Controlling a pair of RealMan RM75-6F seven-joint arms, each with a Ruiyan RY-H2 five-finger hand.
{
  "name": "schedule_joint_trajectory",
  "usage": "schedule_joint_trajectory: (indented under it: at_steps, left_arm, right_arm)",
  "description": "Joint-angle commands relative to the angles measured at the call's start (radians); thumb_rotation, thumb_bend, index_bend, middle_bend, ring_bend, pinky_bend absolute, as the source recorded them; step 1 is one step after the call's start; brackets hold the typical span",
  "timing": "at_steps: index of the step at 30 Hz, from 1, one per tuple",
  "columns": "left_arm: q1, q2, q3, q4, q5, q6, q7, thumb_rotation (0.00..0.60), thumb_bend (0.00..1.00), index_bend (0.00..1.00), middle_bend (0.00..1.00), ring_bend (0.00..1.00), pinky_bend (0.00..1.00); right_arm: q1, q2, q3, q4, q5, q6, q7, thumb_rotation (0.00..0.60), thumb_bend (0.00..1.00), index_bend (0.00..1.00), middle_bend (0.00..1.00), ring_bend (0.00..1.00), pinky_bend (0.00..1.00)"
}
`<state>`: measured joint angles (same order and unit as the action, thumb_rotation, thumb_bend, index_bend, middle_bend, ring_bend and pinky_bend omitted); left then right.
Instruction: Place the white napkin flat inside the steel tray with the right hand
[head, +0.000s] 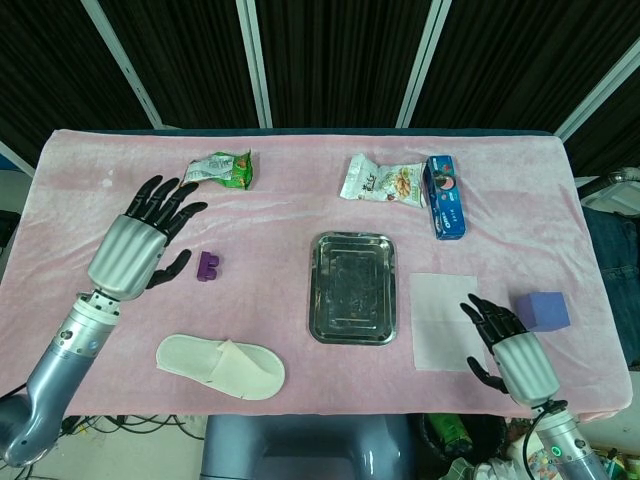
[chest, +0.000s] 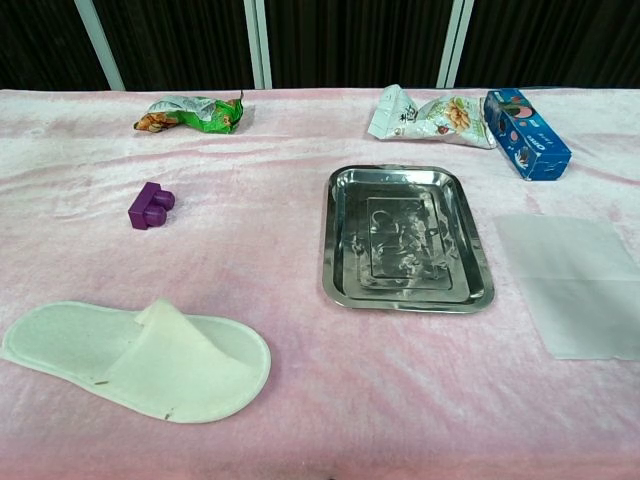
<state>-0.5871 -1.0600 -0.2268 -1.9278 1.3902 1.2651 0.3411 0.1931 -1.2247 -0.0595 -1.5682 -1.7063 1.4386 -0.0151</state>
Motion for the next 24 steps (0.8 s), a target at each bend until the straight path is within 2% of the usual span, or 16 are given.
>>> schedule_joint_trajectory:
  at_steps: [1, 5, 11, 15, 18, 24]
  left_arm:
    - [0.069, 0.049, 0.027, -0.09, -0.05, 0.062, 0.066, 0.6, 0.37, 0.17, 0.06, 0.0, 0.02]
    - [0.147, 0.098, 0.065, -0.139, -0.041, 0.13, 0.063, 0.6, 0.37, 0.17, 0.06, 0.0, 0.01]
    - [0.269, 0.139, 0.13, -0.146, -0.01, 0.229, -0.012, 0.6, 0.37, 0.17, 0.06, 0.0, 0.01]
    - [0.342, 0.137, 0.164, -0.103, 0.003, 0.285, -0.076, 0.6, 0.37, 0.17, 0.06, 0.0, 0.01]
    - [0.381, 0.11, 0.171, -0.05, -0.005, 0.314, -0.146, 0.6, 0.37, 0.17, 0.06, 0.0, 0.01]
    - [0.414, 0.068, 0.181, 0.042, -0.031, 0.302, -0.214, 0.6, 0.37, 0.17, 0.06, 0.0, 0.01]
  right_arm:
    - [-0.026, -0.006, -0.004, -0.01, 0.032, 0.01, -0.001, 0.6, 0.25, 0.08, 0.03, 0.1, 0.18]
    - [-0.05, -0.032, -0.015, 0.013, 0.07, -0.004, -0.006, 0.6, 0.25, 0.07, 0.03, 0.1, 0.18]
    - [-0.073, -0.084, -0.009, 0.075, 0.104, -0.01, -0.063, 0.6, 0.24, 0.07, 0.03, 0.1, 0.18]
    - [-0.083, -0.123, -0.011, 0.11, 0.116, -0.018, -0.087, 0.6, 0.24, 0.07, 0.03, 0.1, 0.18]
    - [-0.086, -0.152, -0.012, 0.134, 0.124, -0.032, -0.122, 0.6, 0.24, 0.07, 0.03, 0.1, 0.18]
    - [-0.089, -0.218, -0.004, 0.188, 0.132, -0.04, -0.18, 0.6, 0.24, 0.08, 0.03, 0.1, 0.18]
